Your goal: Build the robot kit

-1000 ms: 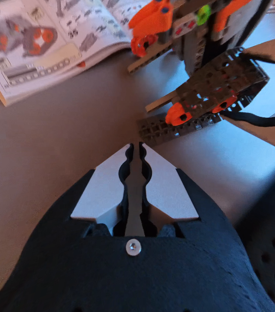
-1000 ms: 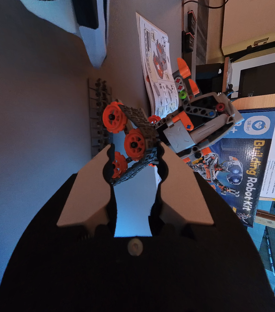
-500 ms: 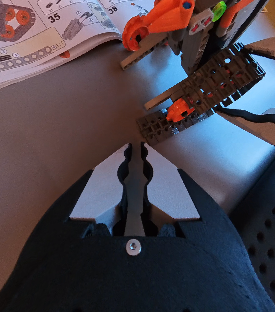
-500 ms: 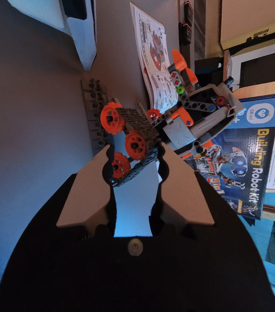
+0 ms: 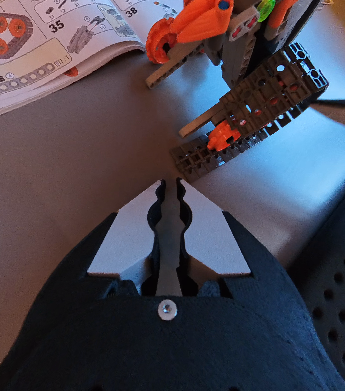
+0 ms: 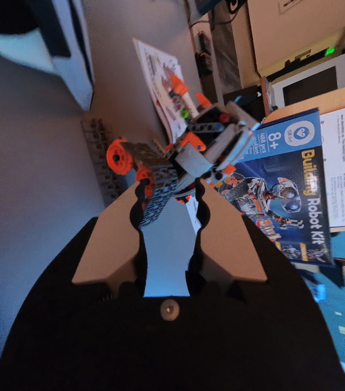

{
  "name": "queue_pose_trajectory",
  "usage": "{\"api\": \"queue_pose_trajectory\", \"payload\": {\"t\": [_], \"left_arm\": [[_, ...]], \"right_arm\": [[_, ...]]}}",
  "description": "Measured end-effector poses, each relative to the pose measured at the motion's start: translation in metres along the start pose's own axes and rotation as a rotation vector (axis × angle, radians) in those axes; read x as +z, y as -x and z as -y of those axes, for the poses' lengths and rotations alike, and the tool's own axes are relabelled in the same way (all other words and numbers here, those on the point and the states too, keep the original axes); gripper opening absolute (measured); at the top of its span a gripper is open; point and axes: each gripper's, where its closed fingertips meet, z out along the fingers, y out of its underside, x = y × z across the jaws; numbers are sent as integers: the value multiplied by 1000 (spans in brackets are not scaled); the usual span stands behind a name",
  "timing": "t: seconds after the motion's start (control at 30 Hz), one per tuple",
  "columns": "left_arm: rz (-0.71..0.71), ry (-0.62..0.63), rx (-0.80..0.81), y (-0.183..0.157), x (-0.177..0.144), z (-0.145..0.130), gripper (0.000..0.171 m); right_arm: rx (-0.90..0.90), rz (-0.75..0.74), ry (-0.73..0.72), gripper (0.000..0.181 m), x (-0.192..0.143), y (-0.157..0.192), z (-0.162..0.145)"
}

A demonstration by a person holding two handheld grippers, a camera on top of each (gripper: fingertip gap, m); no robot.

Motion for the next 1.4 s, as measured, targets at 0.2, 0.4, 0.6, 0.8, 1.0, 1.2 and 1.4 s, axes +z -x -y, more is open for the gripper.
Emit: {"api": "queue_pose_trajectory", "payload": {"t": [0.2, 0.4, 0.6, 0.8, 1.0, 1.2, 1.4], "left_arm": [[-5, -8, -8, -1, 0, 1, 8], [-10, -6, -17, -1, 0, -1, 8], [19, -1, -3, 1, -1, 0, 8], [58, 7, 2, 7, -2, -1, 7], [95, 10, 10, 11, -3, -2, 6], [92, 12, 36, 6, 0, -1, 6], [96, -5, 104, -3, 4, 4, 11]], "right_arm": [[353, 79, -49, 77, -8, -51, 10], [398, 271, -111, 85, 10, -79, 22], [500, 552, -223, 87, 26, -61, 26], [445, 612, -217, 93, 52, -50, 21], [426, 713, -187, 82, 64, -31, 12], [426, 728, -237, 80, 63, -31, 11], [423, 727, -242, 80, 60, -33, 3]]}}
